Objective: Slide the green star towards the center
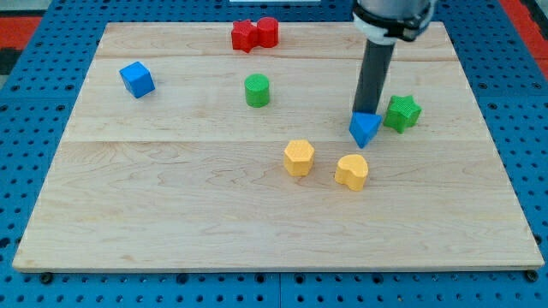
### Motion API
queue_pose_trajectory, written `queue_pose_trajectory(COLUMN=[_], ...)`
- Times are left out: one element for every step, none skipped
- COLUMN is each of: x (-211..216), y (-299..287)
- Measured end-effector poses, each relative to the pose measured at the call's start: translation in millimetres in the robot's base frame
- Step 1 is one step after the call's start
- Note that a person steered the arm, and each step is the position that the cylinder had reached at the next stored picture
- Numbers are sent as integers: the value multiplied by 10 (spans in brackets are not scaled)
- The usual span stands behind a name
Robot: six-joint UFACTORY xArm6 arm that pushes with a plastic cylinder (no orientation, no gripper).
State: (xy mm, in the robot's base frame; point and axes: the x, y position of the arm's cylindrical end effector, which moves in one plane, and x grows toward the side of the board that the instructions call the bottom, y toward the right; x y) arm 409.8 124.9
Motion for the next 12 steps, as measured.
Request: queue_pose_trajectory(x=[88,225,462,523,414,303,149,-18,-68,-123,-447,-632], y=[220,706,789,1148,1489,1682,1593,1398,760,232,506,523])
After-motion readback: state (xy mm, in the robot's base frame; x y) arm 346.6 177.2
